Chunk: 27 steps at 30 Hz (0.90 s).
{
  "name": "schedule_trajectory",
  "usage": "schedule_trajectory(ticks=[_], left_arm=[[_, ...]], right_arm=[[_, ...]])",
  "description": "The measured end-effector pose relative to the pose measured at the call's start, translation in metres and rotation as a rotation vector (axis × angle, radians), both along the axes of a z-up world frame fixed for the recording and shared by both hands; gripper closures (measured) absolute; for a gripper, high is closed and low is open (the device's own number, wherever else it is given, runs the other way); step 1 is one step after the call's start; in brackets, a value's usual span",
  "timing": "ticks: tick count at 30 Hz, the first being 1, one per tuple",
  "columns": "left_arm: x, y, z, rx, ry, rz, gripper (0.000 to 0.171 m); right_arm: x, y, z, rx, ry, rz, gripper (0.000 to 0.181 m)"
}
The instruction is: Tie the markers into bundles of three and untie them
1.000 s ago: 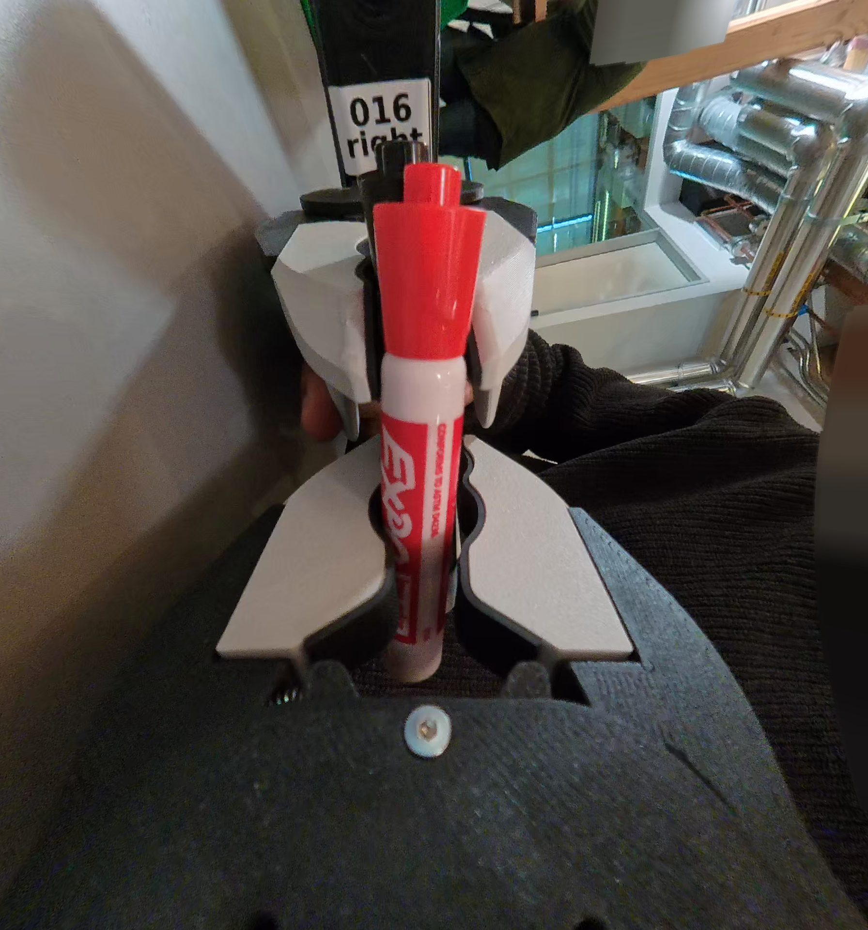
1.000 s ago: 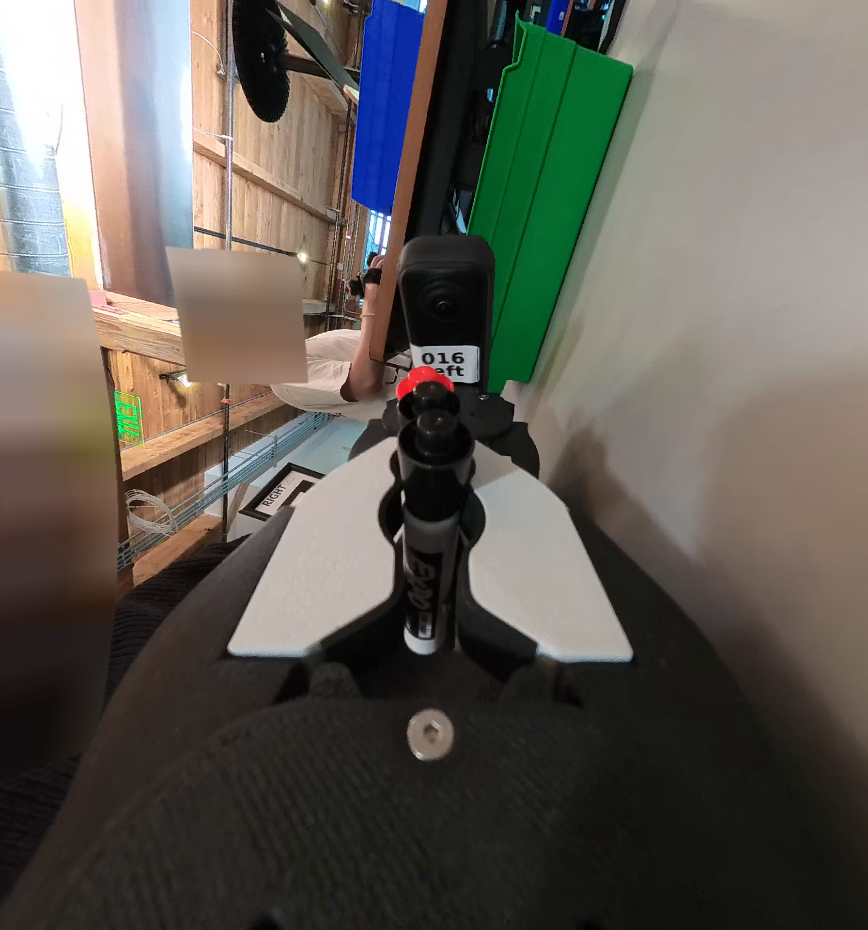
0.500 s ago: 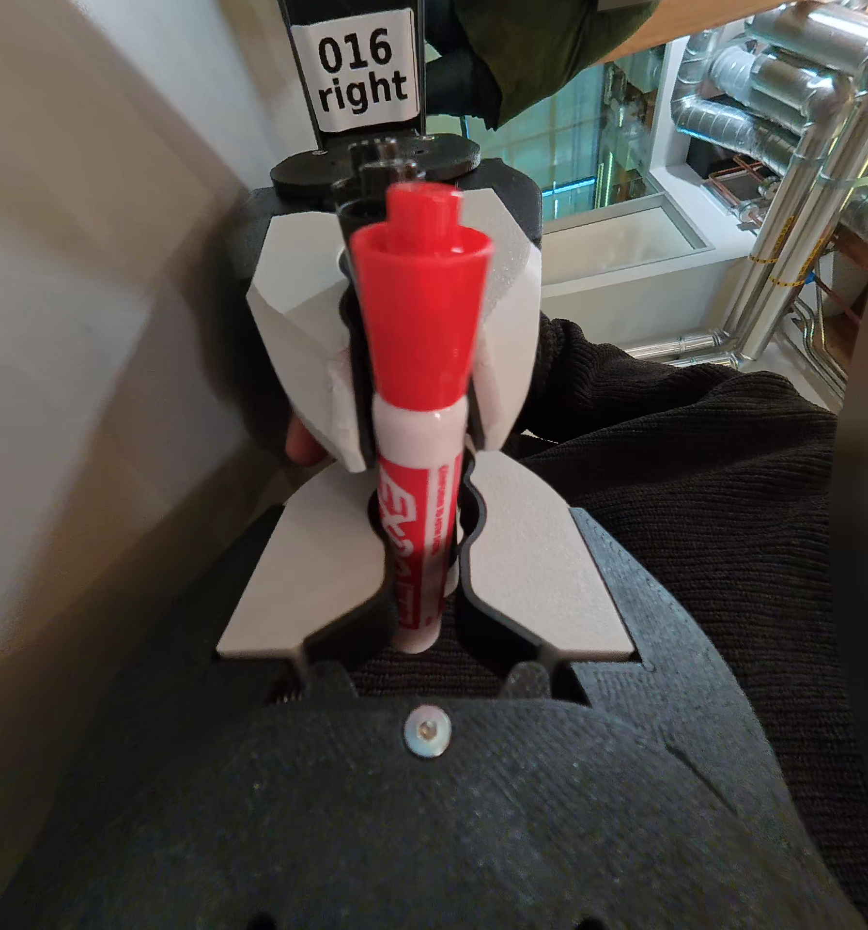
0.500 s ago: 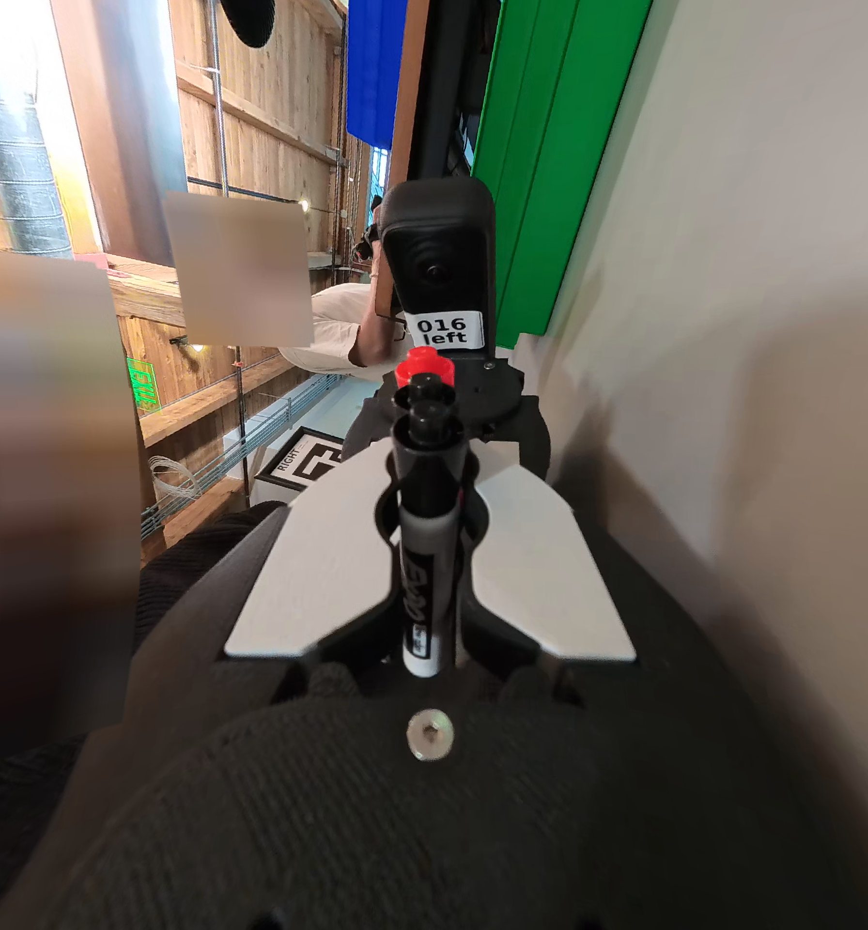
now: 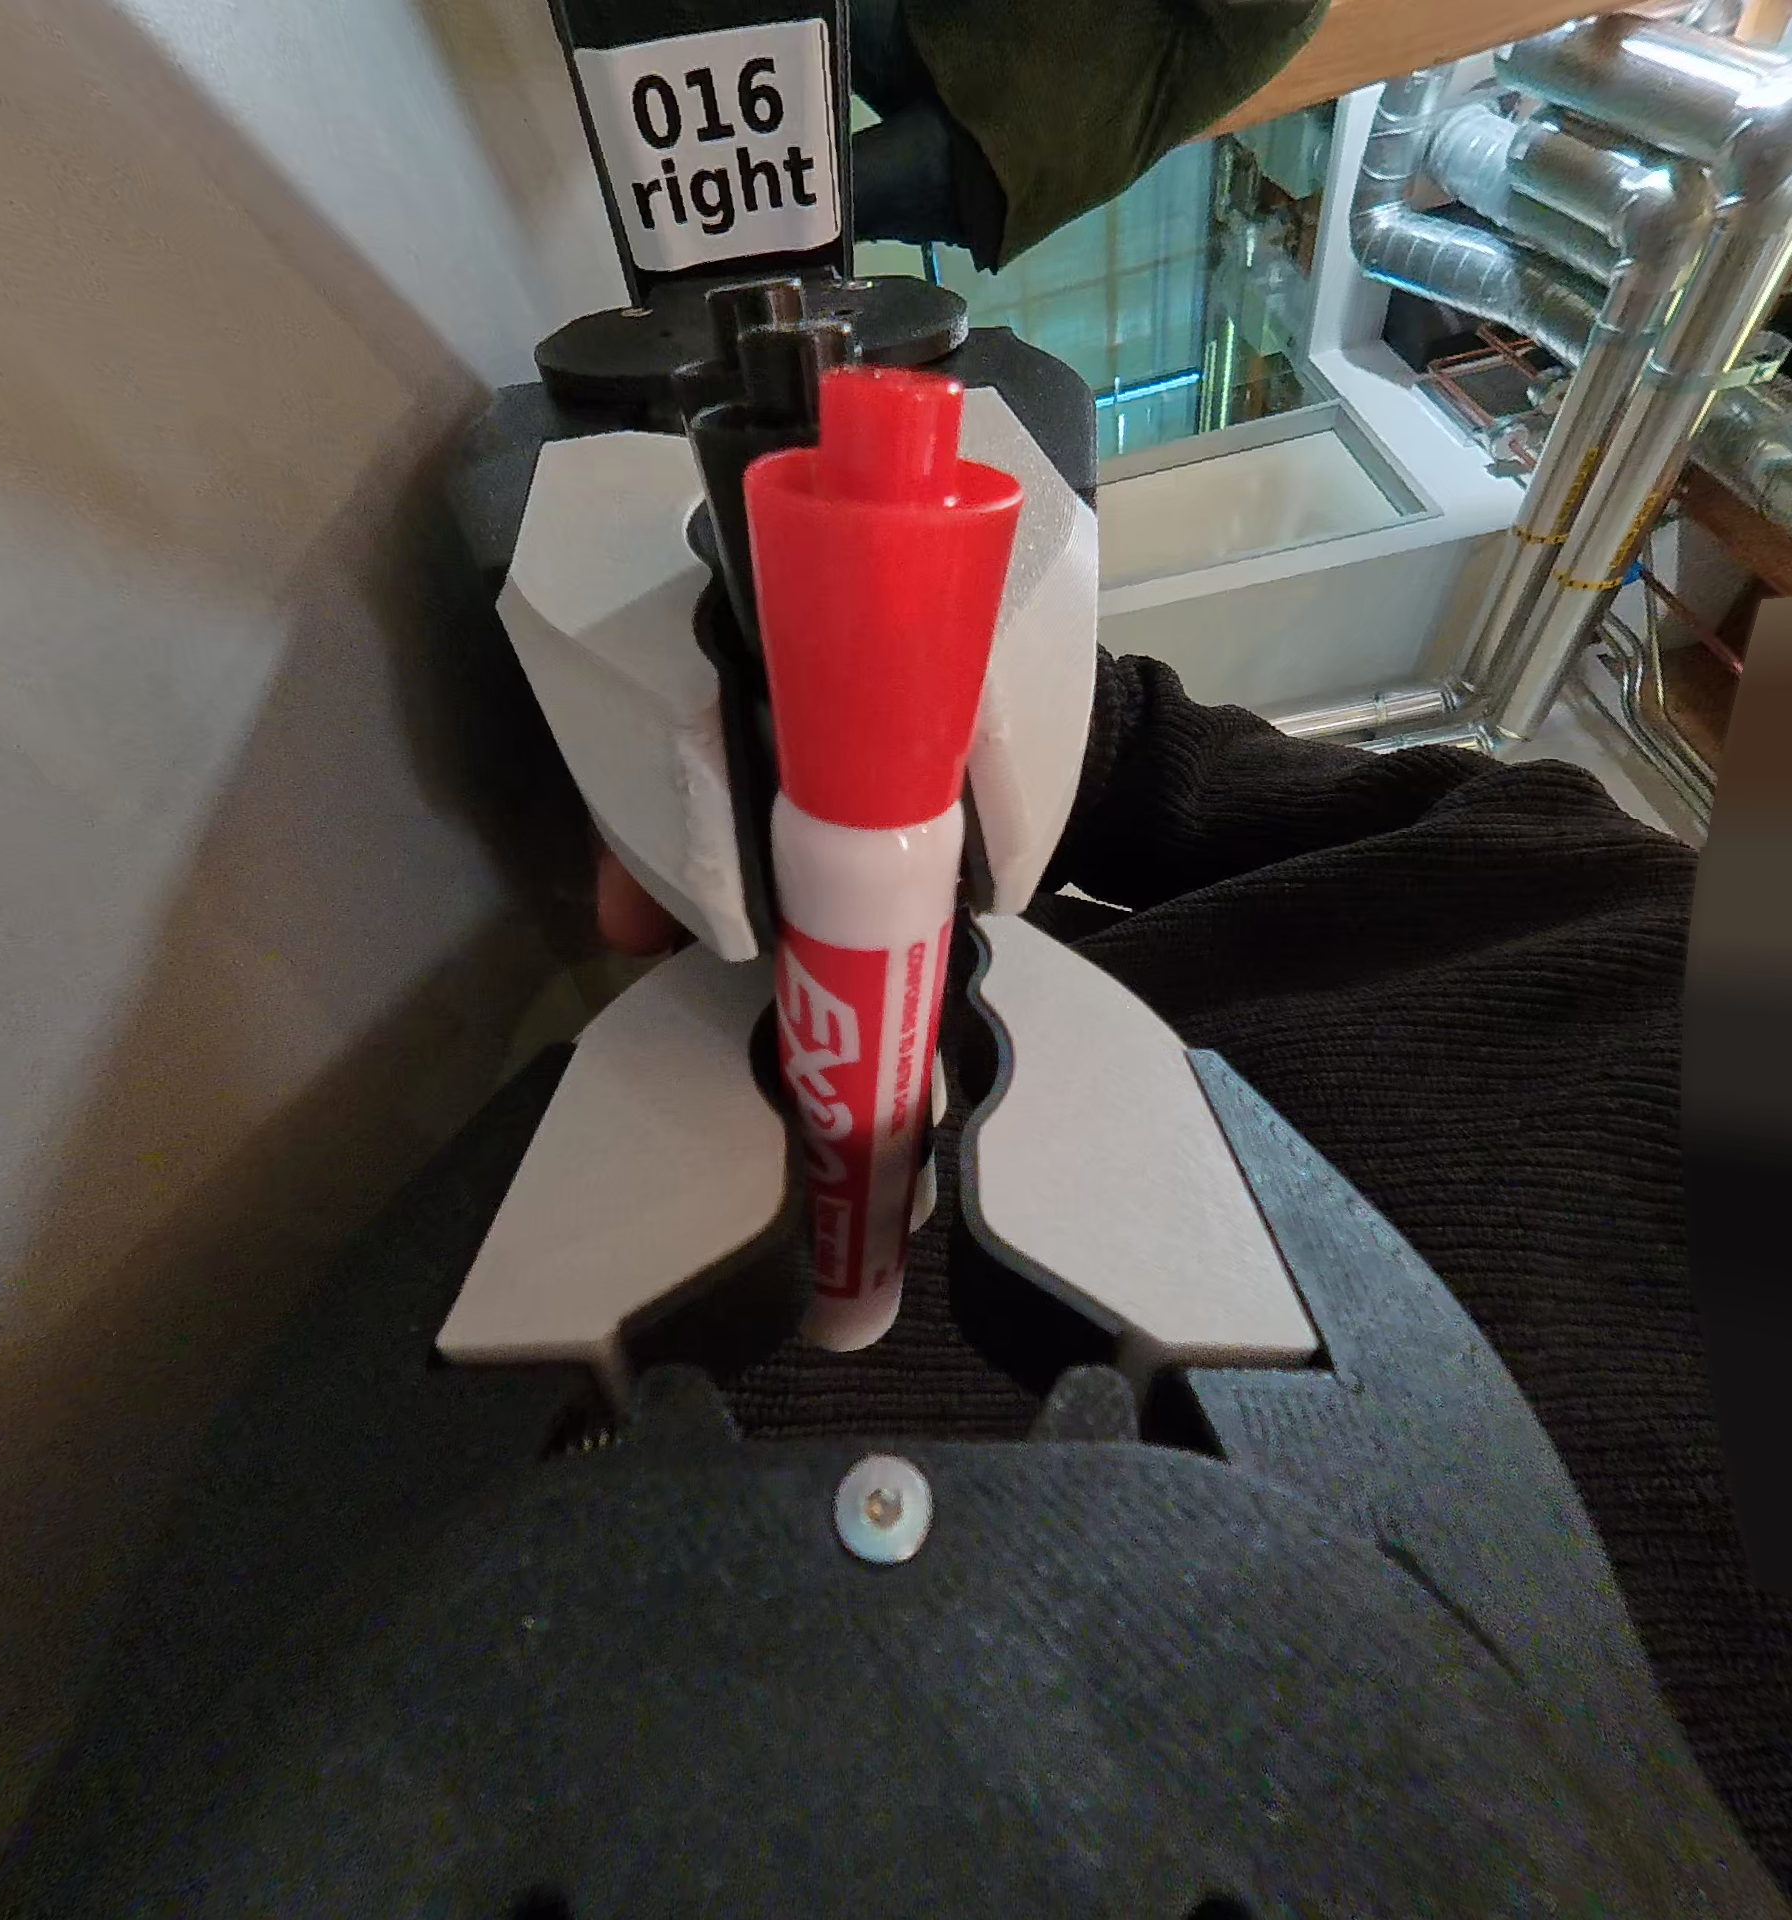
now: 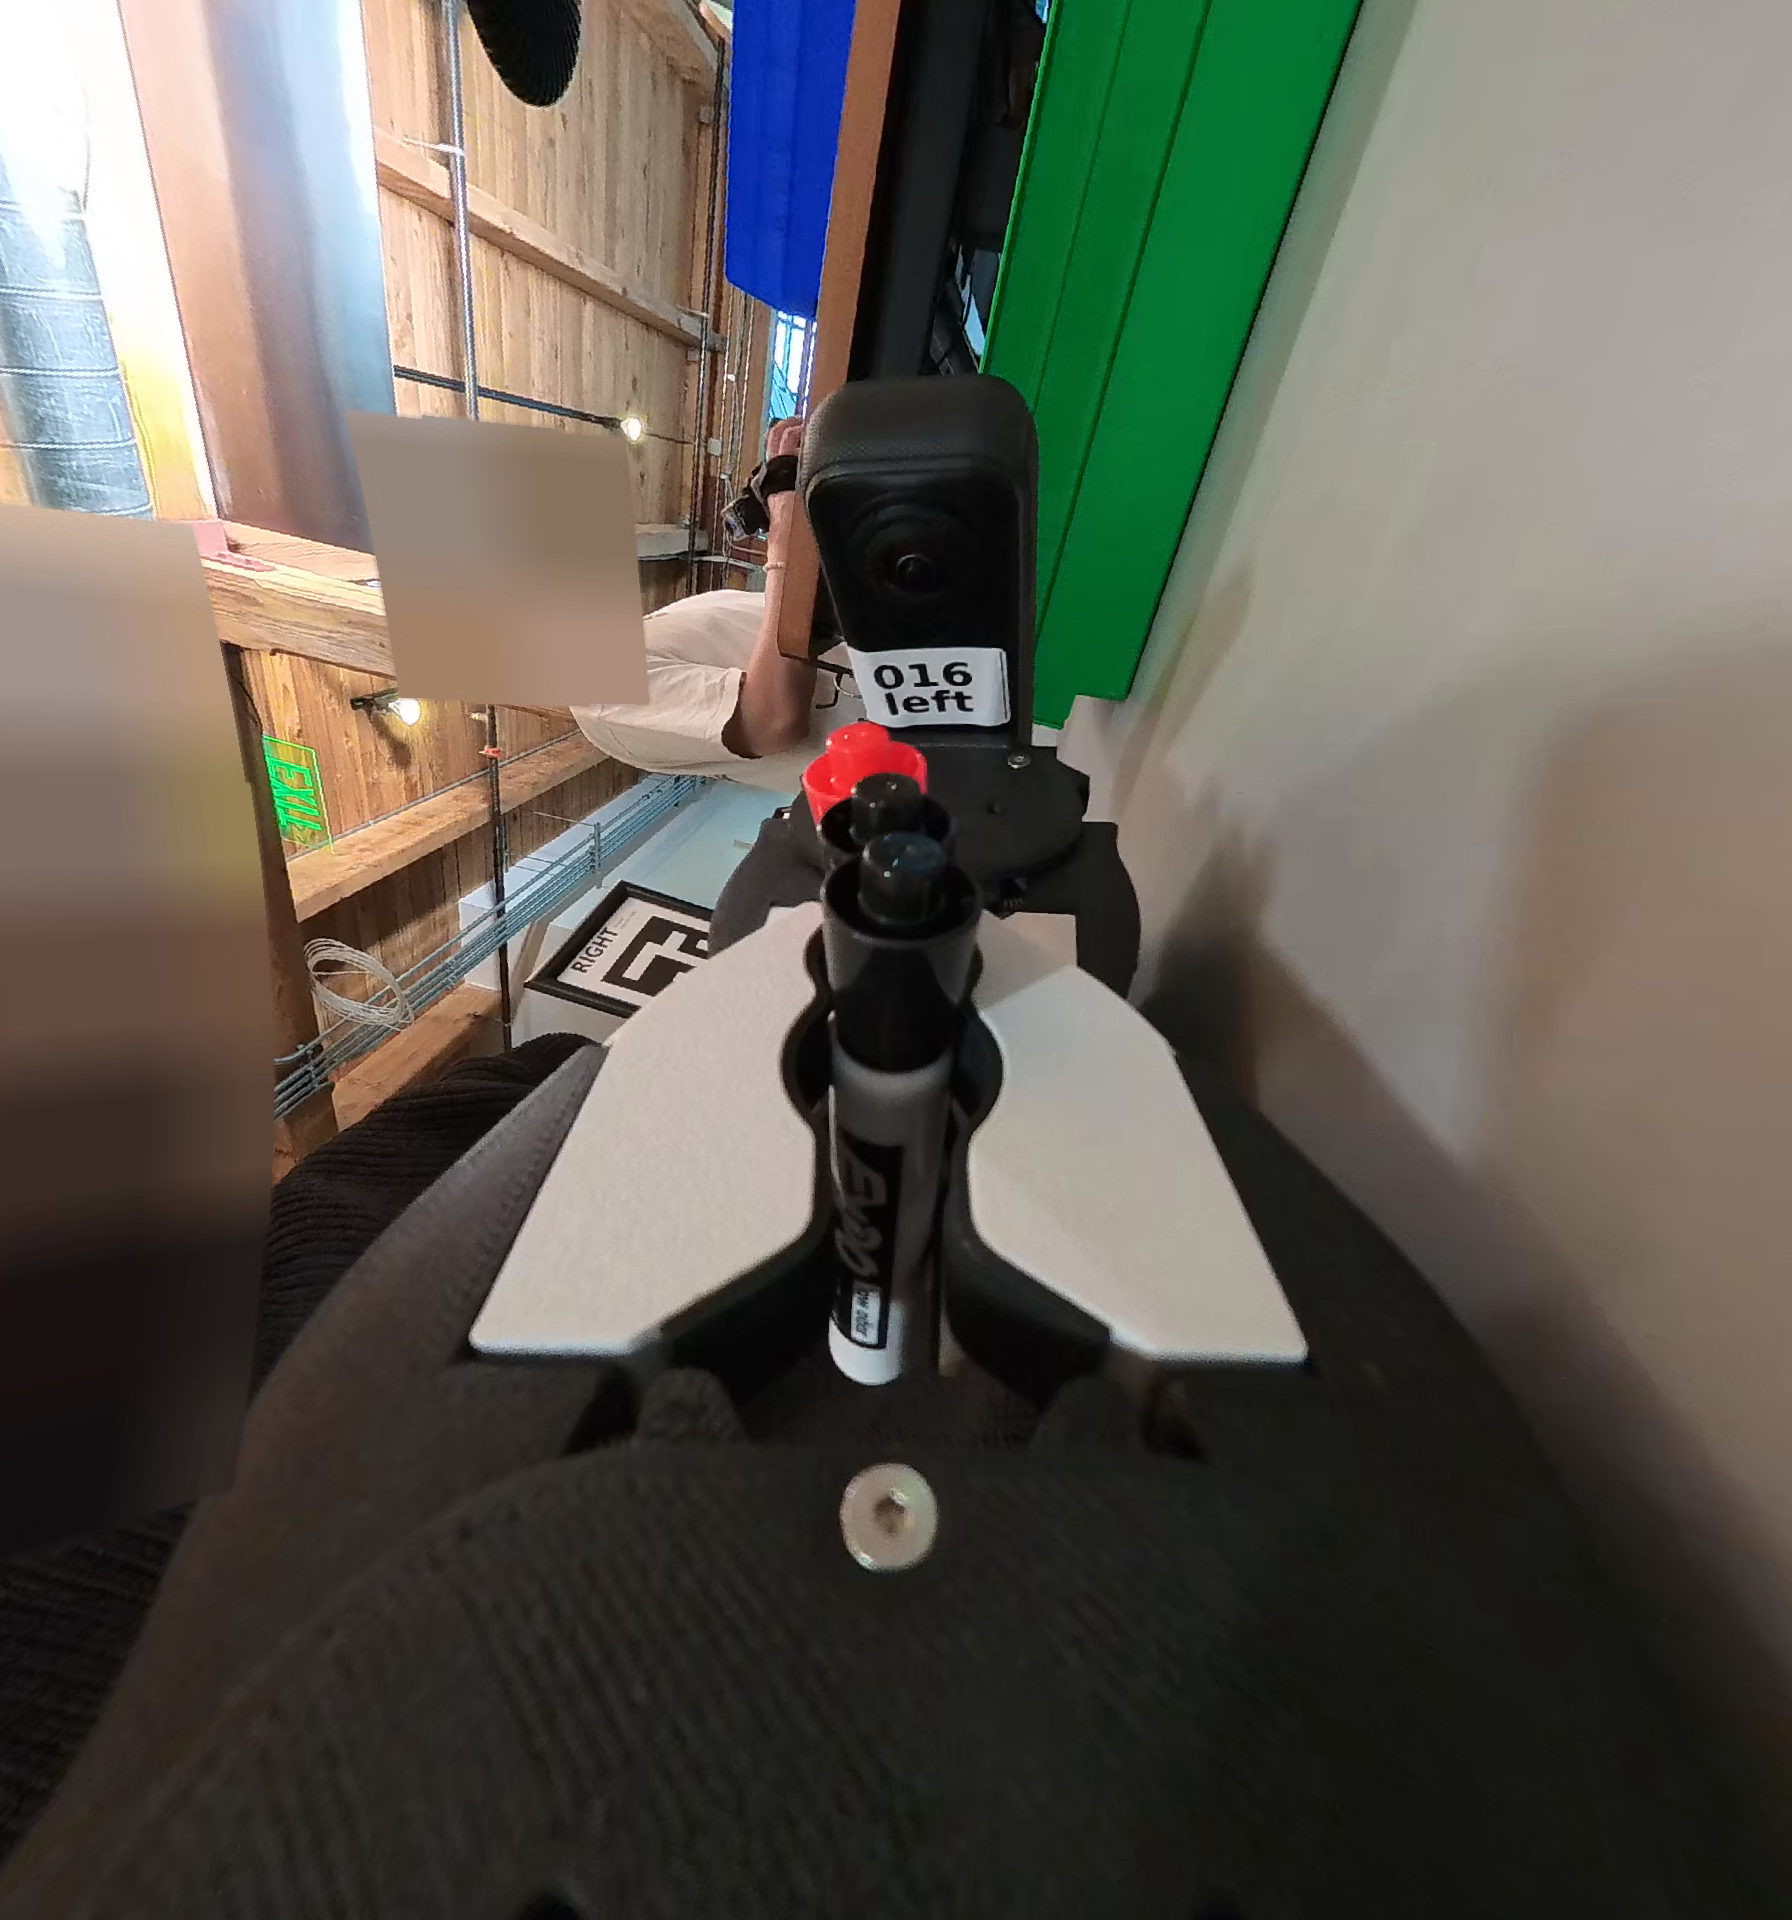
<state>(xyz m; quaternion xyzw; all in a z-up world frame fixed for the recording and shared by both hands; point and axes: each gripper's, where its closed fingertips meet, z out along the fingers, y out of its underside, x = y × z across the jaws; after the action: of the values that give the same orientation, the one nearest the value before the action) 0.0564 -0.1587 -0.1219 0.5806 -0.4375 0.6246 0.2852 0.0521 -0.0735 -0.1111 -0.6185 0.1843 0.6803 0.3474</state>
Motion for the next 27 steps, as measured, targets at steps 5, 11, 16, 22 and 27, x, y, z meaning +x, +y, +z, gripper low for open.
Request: schedule_trajectory(ticks=[5,11,16,22,27], left_arm=[[-0.001,0.000,0.003,-0.015,-0.014,-0.005,0.142],[-0.001,0.000,0.009,-0.039,-0.039,-0.006,0.138],[-0.001,0.000,0.014,-0.060,-0.058,-0.007,0.135],[0.000,0.001,0.015,-0.075,-0.058,0.001,0.133],[0.001,0.004,0.013,-0.070,-0.053,0.010,0.133]], right_arm=[[0.000,0.000,0.001,0.000,0.010,0.005,0.162],[0.002,0.000,0.005,0.007,0.045,-0.001,0.162],[0.004,0.000,0.009,0.017,0.063,-0.003,0.162],[0.006,0.000,0.010,0.022,0.040,-0.008,0.162],[0.009,0.000,0.008,0.020,-0.009,-0.014,0.162]])
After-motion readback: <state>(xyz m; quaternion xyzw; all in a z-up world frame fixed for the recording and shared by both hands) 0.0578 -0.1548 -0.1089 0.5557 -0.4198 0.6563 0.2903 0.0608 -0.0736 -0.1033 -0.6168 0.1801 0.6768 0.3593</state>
